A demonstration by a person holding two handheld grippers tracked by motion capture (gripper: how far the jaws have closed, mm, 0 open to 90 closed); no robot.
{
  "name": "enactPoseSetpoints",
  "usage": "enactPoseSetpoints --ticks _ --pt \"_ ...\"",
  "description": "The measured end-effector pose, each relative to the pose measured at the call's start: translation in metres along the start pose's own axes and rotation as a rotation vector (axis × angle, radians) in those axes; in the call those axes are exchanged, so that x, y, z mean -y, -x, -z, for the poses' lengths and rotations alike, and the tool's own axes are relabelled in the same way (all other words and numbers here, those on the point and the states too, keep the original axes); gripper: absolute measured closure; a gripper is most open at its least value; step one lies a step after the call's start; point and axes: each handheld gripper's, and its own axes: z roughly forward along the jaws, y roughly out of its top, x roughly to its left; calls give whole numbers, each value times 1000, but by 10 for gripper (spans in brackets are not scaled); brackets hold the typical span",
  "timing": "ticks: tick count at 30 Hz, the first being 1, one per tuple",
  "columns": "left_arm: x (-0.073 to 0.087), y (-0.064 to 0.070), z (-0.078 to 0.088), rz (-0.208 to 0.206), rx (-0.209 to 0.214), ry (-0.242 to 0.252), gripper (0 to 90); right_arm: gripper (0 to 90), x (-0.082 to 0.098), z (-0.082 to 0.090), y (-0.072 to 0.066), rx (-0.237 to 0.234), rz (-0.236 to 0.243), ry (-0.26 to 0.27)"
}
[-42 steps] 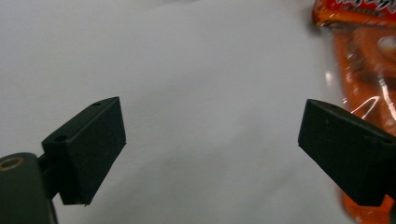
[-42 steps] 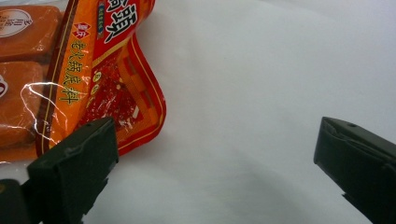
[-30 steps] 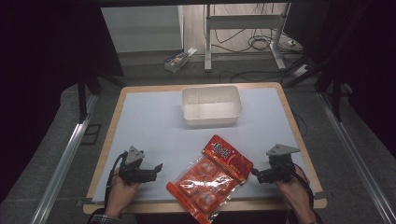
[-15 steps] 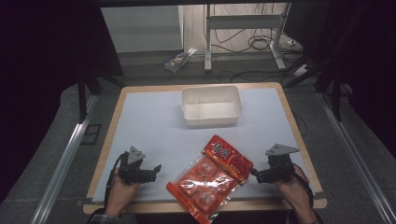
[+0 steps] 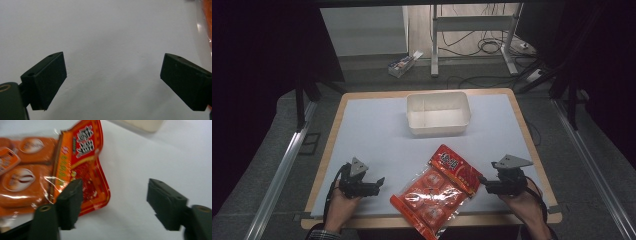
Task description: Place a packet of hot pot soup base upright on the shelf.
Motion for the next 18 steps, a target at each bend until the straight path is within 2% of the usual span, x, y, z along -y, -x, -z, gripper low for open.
enactPoseSetpoints --ticks 2,3,4,5,6,7,8,9,10,11,12,14,15,18 --pt "-1 0 2 4 5 23 64 446 -2 5 -1 -30 -5 15" --pt "-1 0 2 4 5 23 64 446 -2 5 -1 -30 -5 15" --pt "-1 -1 3 5 5 34 64 544 -3 8 -4 -61 5 24" --pt "-1 -1 4 4 3 39 64 544 -3 8 -4 -61 5 24" --pt "-1 -1 5 4 1 41 64 589 -4 9 -6 -70 12 21" --pt "-1 -1 5 7 0 44 64 651 -4 9 -8 -80 27 17" --pt "-1 -1 5 5 -1 46 65 765 -6 9 -16 -96 57 -4" --pt "-1 -1 5 5 -1 46 65 765 -6 9 -16 -96 57 -4" --pt "-1 -1 5 3 -1 45 65 845 -7 6 -22 -122 82 -24" --pt "-1 -1 5 2 1 46 65 845 -7 6 -22 -122 82 -24" --pt "-1 0 5 -6 -3 41 65 888 -7 3 -29 -187 106 -37" --pt "-2 1 5 -12 -3 42 65 890 -8 -2 -35 -223 117 -48" --pt "-2 1 5 -12 -3 42 64 890 -8 -2 -35 -223 117 -48" --pt "-2 1 5 -17 -7 43 64 891 -7 -9 -47 -289 142 -72"
